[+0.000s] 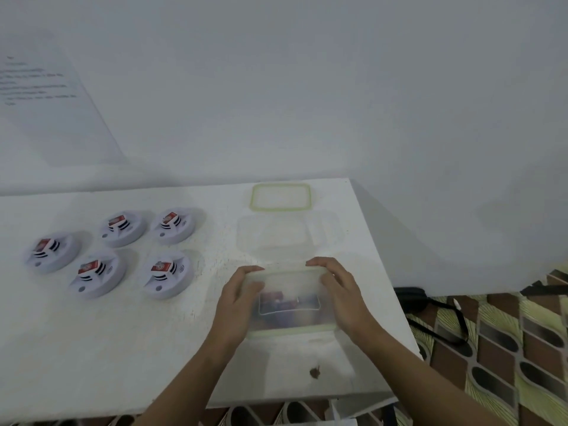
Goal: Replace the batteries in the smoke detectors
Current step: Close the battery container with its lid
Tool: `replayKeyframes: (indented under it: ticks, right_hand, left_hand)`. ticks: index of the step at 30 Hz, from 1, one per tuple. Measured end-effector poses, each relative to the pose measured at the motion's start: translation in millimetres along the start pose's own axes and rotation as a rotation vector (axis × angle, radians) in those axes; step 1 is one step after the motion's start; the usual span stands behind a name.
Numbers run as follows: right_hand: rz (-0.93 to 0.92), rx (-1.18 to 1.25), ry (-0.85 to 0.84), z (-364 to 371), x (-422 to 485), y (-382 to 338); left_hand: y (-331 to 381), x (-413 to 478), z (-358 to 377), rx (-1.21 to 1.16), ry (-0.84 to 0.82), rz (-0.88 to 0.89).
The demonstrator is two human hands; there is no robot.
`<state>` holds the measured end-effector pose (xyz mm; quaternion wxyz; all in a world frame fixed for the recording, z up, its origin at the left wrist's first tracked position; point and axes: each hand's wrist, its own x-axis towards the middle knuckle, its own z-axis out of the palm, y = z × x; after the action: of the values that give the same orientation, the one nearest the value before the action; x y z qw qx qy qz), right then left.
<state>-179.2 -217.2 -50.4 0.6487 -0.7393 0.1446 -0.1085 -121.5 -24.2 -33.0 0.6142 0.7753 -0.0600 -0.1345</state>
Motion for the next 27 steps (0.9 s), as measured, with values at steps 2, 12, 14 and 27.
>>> replayKeyframes:
  ticks: [2, 12, 14, 27]
  right_hand:
    - [0.024, 0.072, -0.003, 1.0, 0.4, 1.9]
    - [0.113, 0.252, -0.026, 2.1, -2.2, -2.8]
    - [0.125, 0.252, -0.053, 1.7, -1.5, -2.1]
    - [0.191, 0.373, 0.009, 6.4, -0.2, -4.8]
  left_hand:
    - [-1.7, 0.2, -0.1, -0.018, -0.001, 0.005]
    - [-4.7, 2.9, 2.5, -0.234, -0.007, -0.08]
    - [-6.3, 3.0, 0.6, -0.165, -0.013, -0.03]
    - [-16.7, 3.2, -2.9, 0.227, 0.042, 0.287]
